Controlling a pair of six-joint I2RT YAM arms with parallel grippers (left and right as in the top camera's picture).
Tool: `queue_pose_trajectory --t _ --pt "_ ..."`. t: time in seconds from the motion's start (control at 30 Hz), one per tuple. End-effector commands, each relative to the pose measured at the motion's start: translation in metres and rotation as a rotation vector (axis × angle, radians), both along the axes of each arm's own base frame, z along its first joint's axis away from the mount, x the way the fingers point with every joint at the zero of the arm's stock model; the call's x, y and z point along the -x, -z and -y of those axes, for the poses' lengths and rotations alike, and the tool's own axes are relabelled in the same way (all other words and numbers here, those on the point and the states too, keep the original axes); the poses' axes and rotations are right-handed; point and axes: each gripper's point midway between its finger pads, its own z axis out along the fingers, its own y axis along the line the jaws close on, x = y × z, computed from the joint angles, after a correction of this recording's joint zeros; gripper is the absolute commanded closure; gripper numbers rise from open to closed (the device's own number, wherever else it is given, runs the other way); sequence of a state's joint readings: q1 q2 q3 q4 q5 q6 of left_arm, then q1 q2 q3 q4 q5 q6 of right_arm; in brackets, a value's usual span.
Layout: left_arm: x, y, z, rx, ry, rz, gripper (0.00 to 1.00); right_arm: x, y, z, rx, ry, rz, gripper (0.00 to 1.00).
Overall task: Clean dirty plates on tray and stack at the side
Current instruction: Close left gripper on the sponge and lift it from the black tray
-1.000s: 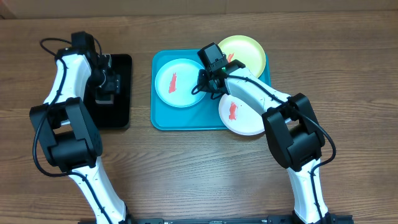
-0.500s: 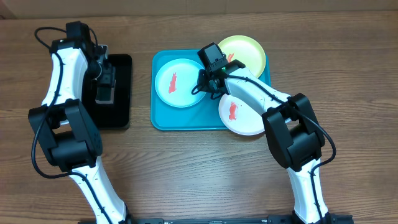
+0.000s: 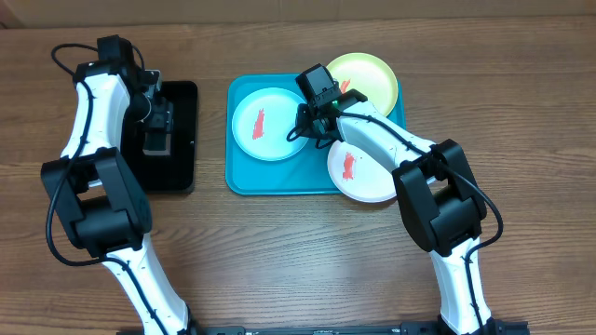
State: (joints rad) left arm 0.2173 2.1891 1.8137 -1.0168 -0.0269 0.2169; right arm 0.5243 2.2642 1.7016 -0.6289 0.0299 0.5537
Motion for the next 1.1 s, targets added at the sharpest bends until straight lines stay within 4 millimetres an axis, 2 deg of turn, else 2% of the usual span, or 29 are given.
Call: queue_pose_trajectory --t 0.0,0.47,0.8,1.07 --pt "0.002 0.01 0.0 0.021 -0.001 -0.014 0.25 -0.002 0.005 0.002 0.013 0.003 -0.002 0.96" --pt "0.001 0.011 0.0 0.031 -0.06 -0.004 0.31 -0.003 0.004 0.002 0.012 0.003 0.0 0.96" --pt "0.006 0.031 0.007 0.065 -0.054 -0.009 0.3 -0.003 0.004 0.001 0.012 0.003 0.001 0.96" --pt "0.007 0.036 0.012 0.086 -0.049 -0.006 0.37 -0.003 0.004 0.001 0.012 0.003 0.001 0.96"
